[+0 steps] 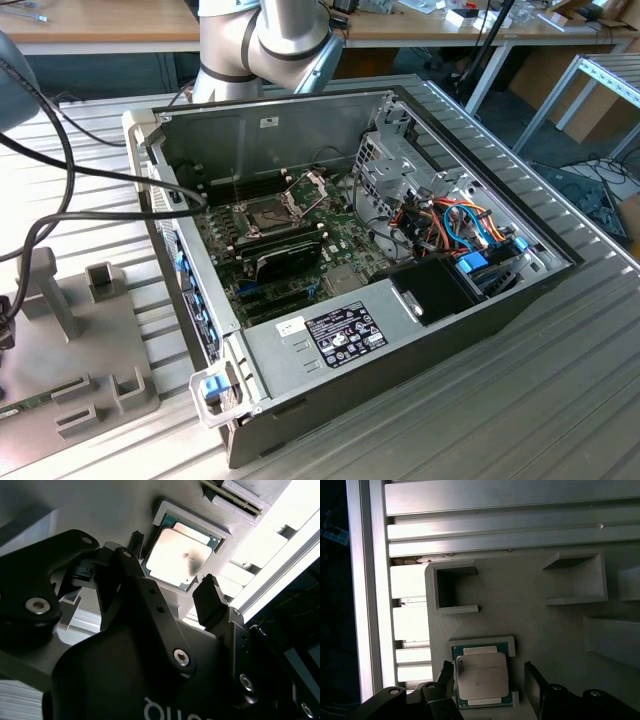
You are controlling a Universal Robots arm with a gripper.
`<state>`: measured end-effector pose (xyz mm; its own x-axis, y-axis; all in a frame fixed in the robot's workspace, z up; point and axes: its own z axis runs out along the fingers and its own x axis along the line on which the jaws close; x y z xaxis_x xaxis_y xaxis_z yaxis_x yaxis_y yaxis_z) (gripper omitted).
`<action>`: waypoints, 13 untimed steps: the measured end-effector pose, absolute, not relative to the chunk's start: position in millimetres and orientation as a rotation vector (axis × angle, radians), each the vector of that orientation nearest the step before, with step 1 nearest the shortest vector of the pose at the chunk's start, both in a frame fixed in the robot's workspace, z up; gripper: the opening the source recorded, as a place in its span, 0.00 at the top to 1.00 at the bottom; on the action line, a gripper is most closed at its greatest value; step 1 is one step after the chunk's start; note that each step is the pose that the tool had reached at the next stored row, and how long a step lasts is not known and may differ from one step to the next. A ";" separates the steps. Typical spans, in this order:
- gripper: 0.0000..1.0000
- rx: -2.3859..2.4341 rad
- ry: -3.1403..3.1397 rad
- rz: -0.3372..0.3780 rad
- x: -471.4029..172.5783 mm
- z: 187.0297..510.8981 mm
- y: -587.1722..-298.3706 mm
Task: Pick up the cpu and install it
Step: 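Pick up the cpu and move it towards the insertion slot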
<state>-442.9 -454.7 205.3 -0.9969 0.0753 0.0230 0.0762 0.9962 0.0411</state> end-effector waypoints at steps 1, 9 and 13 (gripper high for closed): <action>0.32 -0.118 -3.117 -0.065 -442.9 205.0 -454.7; 0.32 -0.118 -3.117 -0.065 -443.7 203.8 -454.7; 0.32 -0.118 -3.117 -0.065 -443.9 203.5 -454.7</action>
